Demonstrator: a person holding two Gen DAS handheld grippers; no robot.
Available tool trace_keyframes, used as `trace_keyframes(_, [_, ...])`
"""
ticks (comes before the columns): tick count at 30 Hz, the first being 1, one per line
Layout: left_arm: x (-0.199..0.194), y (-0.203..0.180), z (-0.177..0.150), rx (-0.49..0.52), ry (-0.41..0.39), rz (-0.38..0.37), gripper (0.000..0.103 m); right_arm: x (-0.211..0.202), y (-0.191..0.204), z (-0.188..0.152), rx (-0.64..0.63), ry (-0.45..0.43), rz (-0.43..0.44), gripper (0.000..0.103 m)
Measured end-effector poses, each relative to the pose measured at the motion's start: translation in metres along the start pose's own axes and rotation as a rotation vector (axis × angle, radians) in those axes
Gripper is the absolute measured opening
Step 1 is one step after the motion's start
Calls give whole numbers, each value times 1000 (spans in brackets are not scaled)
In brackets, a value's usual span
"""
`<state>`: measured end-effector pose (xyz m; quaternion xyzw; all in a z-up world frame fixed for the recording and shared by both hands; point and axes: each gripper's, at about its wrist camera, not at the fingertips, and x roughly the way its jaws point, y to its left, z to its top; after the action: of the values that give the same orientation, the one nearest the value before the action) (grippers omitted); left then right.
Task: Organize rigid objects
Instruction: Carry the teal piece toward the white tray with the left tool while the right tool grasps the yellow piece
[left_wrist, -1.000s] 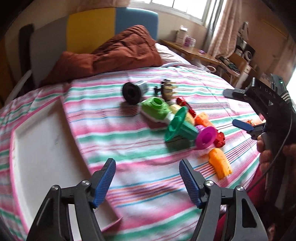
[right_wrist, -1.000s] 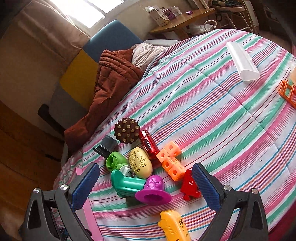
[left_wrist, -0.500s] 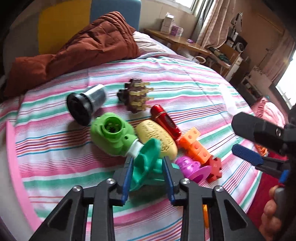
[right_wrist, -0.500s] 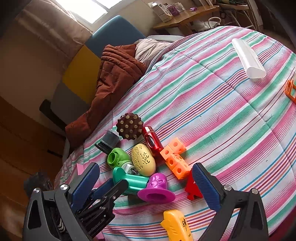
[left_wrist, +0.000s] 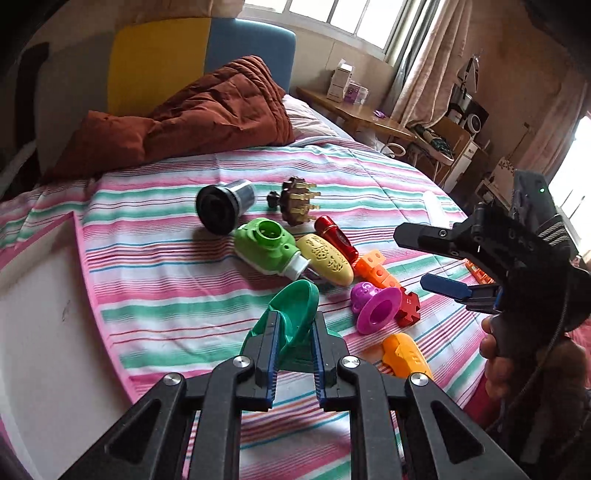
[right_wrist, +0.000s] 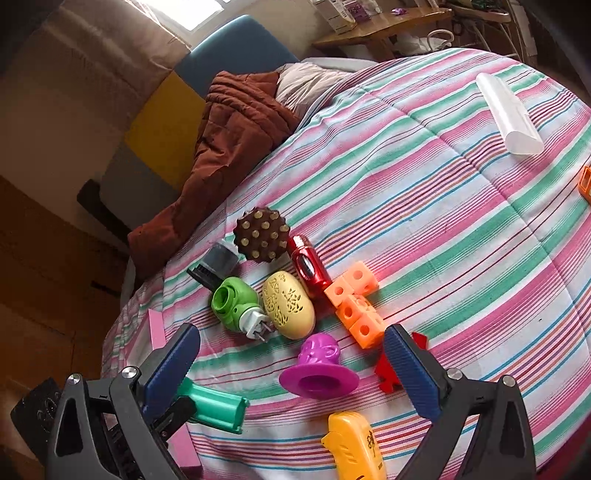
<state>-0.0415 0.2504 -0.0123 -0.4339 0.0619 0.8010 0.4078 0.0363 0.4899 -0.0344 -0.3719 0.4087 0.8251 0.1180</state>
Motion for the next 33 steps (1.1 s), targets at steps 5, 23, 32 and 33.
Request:
trace_keyframes(5, [-44,32,-14,-60,-64,50,16,11,12,-8,-63,59,-22,99])
trace_keyframes(23, [-105,106,-80,-262,-106,118,16,11,23,-45,-201,263,-328,86])
trace_keyframes(32, [-111,110,-95,-277,-106,96,16,42,27,-69,-272,354,-421,27])
trace_keyframes(33, [-113,111,-96,-278,-108,98,16,44,30,-71,-286,343,-390,26])
